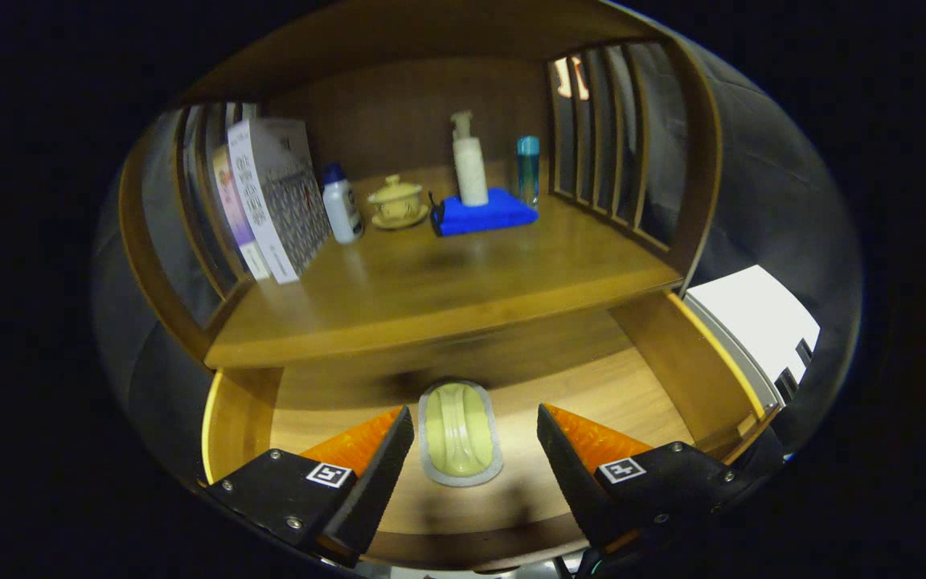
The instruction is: Pull open the drawer, take out the items inside it, and place them on the countertop above the cabinet.
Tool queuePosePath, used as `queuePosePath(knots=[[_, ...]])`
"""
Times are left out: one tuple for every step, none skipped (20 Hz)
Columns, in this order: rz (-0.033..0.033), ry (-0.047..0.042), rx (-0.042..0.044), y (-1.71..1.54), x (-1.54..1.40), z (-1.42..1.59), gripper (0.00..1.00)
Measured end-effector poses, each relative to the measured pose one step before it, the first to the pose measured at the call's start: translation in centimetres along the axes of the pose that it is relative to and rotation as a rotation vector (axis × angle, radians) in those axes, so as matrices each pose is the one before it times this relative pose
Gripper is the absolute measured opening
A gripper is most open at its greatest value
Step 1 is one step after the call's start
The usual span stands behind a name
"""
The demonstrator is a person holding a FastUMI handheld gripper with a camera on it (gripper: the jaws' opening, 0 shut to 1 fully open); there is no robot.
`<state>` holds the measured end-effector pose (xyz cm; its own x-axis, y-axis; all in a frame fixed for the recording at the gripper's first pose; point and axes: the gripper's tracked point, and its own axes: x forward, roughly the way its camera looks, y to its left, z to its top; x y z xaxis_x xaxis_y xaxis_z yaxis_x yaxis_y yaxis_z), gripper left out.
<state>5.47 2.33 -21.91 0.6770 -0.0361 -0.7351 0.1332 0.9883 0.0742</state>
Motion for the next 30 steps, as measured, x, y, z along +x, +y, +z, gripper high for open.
queuePosePath(knots=[[0.00001, 0.03196, -0.00300, 0.357, 1.036, -0.546, 0.95], [0.00123, 0.03048, -0.00466, 0.351, 0.840, -0.333, 0.94], [0.00093, 0.02521, -0.00712, 0.362, 0.635, -0.355, 0.93], [-0.00530, 0.01893, -0.00623, 0.150, 0.670, -0.255, 0.89], [-0.00825, 0.01593, -0.01159, -0.017, 0.493, -0.247, 0.87], [-0.02069, 0.02003, -0.01117, -0.361, 0.419, -0.354, 0.80], [-0.00814, 0.01285, -0.00971, -0.184, 0.352, -0.278, 0.74], [-0.00673, 0.00949, -0.00450, -0.095, 0.231, -0.114, 0.69], [-0.00279, 0.00428, -0.00112, -0.081, 0.295, -0.142, 0.66], [0.00758, 0.00698, -0.00433, 0.172, 0.140, -0.072, 0.59], [0.01616, 0.00839, -0.00738, 0.294, 0.132, -0.212, 0.53], [0.02030, -0.00236, -0.01902, 0.355, -0.051, -0.010, 0.39], [-0.00083, -0.01226, -0.02092, -0.002, 0.186, 0.038, 0.25], [-0.00396, -0.00849, -0.00874, -0.093, -0.172, 0.004, 0.21], [-0.00741, -0.01141, -0.00371, -0.078, -0.009, -0.063, 0.20], [-0.00897, -0.00814, -0.00713, -0.143, -0.204, -0.144, 0.19], [-0.01435, -0.00754, -0.01195, -0.170, -0.229, -0.220, 0.17], [-0.00502, -0.01115, -0.01196, -0.041, -0.337, -0.062, 0.15], [0.00970, -0.00372, -0.01102, 0.269, -0.194, -0.365, 0.14], [0.01585, -0.00487, -0.01105, 0.431, -0.426, -0.246, 0.13], [0.00990, -0.01251, -0.00829, 0.257, -0.510, -0.071, 0.13], [0.01482, -0.01457, -0.00329, 0.291, -0.758, 0.029, 0.13], [0.00970, -0.02065, -0.00027, 0.244, -0.816, 0.105, 0.13], [-0.00100, -0.02210, -0.00307, -0.072, -1.067, 0.346, 0.13], [-0.00597, -0.02385, -0.00289, -0.202, -1.013, 0.414, 0.13], [-0.00603, -0.02562, -0.00642, -0.203, -0.985, 0.711, 0.13], [-0.00869, -0.02851, -0.00807, -0.325, -0.812, 0.744, 0.13], [-0.00939, -0.02563, -0.00444, -0.391, -0.868, 0.935, 0.13], [-0.00621, -0.02241, -0.00130, -0.205, -0.579, 0.790, 0.13], [-0.00367, -0.02123, 0.00484, -0.127, -0.538, 0.914, 0.13]])
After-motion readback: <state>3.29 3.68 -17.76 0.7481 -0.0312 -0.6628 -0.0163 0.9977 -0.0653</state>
